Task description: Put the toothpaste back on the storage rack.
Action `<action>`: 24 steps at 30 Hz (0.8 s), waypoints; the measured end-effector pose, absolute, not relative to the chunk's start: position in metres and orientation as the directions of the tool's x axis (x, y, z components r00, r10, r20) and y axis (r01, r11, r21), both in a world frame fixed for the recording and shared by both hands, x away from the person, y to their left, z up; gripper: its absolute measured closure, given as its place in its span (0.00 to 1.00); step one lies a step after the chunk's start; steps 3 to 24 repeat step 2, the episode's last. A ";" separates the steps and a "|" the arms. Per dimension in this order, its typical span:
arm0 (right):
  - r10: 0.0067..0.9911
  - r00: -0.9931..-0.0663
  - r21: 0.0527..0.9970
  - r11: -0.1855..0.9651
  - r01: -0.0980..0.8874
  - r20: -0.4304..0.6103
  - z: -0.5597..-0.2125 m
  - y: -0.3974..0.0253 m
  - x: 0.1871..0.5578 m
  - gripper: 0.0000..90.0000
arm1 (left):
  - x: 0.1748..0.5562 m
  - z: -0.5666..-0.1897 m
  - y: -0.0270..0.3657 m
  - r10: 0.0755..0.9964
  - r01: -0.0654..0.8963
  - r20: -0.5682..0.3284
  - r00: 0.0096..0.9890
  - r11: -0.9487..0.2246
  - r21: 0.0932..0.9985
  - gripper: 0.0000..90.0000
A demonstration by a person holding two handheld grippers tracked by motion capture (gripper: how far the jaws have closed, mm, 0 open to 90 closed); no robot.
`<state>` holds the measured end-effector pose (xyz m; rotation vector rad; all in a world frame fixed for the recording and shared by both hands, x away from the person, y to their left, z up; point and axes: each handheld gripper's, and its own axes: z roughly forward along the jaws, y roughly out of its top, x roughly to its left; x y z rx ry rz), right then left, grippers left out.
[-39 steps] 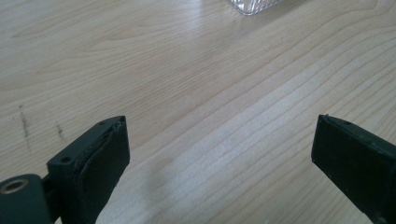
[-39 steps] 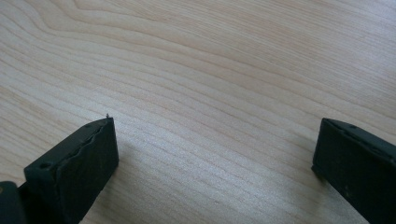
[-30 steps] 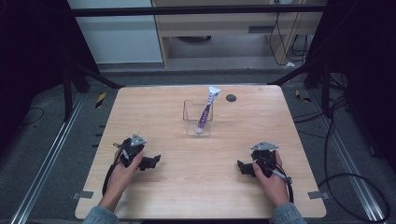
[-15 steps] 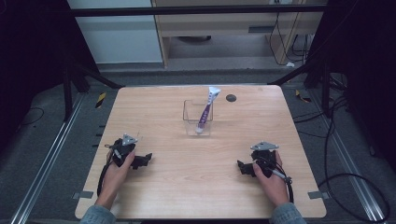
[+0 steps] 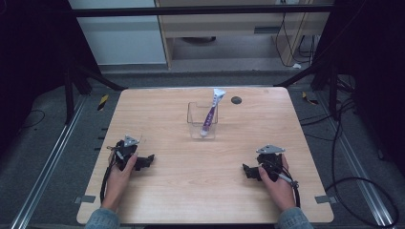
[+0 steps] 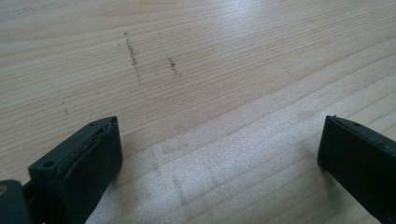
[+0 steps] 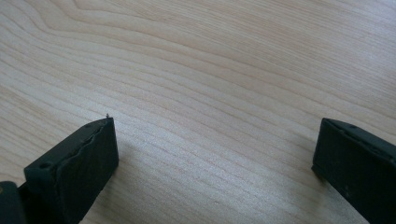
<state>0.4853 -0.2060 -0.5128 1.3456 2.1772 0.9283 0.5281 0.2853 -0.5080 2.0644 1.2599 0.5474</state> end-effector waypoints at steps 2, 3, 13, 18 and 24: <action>0.895 -0.446 0.723 0.310 0.618 -0.003 -0.513 -0.206 0.485 0.00 | 0.529 -0.508 0.286 0.904 0.630 0.015 0.427 -0.310 0.713 0.00; 0.895 -0.446 0.723 0.310 0.618 -0.003 -0.513 -0.206 0.485 0.00 | 0.529 -0.508 0.286 0.904 0.630 0.015 0.427 -0.310 0.713 0.00; 0.895 -0.446 0.723 0.310 0.618 -0.003 -0.513 -0.206 0.485 0.00 | 0.529 -0.508 0.286 0.904 0.630 0.015 0.427 -0.310 0.713 0.00; 0.895 -0.446 0.723 0.310 0.618 -0.003 -0.513 -0.206 0.485 0.00 | 0.529 -0.508 0.286 0.904 0.630 0.015 0.427 -0.310 0.713 0.00; 0.895 -0.446 0.723 0.310 0.618 -0.003 -0.513 -0.206 0.485 0.00 | 0.529 -0.508 0.286 0.904 0.630 0.015 0.427 -0.310 0.713 0.00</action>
